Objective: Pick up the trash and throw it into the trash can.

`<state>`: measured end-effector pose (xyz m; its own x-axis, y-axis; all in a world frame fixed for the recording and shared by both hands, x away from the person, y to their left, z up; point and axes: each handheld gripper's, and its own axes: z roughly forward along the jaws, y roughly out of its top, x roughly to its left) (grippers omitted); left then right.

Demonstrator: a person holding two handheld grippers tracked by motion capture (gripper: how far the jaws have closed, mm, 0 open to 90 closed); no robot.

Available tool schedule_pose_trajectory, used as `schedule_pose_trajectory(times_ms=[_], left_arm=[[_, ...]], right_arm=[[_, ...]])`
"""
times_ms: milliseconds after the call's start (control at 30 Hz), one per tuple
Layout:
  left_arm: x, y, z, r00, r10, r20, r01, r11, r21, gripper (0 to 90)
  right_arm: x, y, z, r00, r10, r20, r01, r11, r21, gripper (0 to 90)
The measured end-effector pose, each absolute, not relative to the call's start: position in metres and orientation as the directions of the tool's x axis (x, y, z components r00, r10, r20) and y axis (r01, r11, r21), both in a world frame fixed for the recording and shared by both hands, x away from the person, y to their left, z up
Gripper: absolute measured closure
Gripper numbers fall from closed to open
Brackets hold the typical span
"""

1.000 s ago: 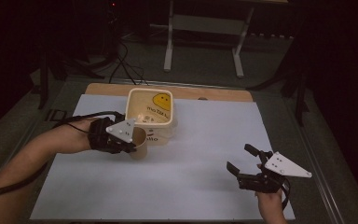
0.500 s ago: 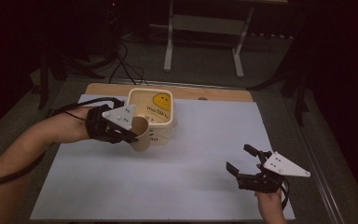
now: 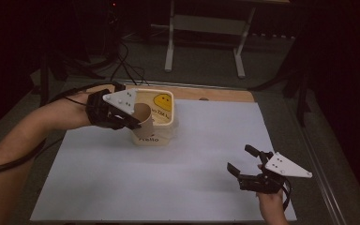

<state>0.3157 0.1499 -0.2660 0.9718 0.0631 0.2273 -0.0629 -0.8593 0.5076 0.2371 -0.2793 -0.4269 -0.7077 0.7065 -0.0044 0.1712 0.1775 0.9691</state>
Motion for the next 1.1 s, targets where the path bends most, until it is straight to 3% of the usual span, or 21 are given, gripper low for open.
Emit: schedule_pose_trajectory(times_ms=[1100], left_arm=[[0.379, 0.154, -0.263, 0.949, 0.166, 0.269, 0.010, -0.867, 0.499, 88.9]], right_arm=[[0.238, -0.278, -0.429, -0.709, 0.705, -0.011, 0.177, 0.193, 0.965, 11.2]])
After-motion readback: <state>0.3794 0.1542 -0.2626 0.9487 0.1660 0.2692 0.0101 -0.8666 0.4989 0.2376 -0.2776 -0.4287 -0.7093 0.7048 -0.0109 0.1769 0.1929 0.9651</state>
